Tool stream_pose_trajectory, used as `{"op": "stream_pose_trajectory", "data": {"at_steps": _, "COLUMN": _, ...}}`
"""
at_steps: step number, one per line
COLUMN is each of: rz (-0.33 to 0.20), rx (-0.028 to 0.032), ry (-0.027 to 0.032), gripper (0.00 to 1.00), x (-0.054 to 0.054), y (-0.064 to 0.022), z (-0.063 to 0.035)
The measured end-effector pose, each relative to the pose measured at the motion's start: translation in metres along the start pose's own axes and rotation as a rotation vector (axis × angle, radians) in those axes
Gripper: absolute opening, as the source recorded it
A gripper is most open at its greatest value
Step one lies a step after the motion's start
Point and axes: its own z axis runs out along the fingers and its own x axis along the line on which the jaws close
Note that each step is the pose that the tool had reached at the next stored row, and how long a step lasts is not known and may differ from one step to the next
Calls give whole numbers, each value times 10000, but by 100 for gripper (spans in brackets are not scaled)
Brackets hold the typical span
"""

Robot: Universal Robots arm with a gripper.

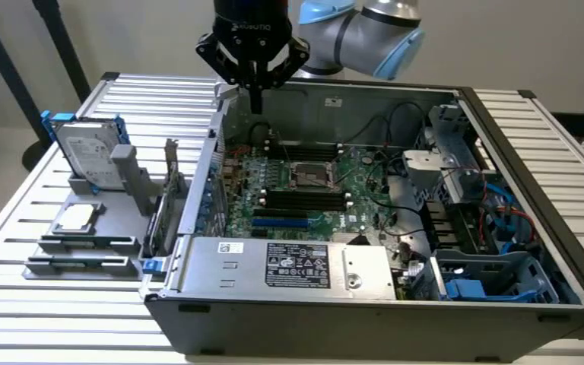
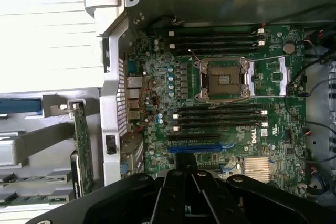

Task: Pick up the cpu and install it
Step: 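Reach for the cpu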

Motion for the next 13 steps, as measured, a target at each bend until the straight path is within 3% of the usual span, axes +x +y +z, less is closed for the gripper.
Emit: {"op": "stream_pose_trajectory", "data": {"at_steps": 13, "rz": -1, "rx": 1, "ry": 23, "gripper": 11, "x": 591, "y": -42, "z": -10}}
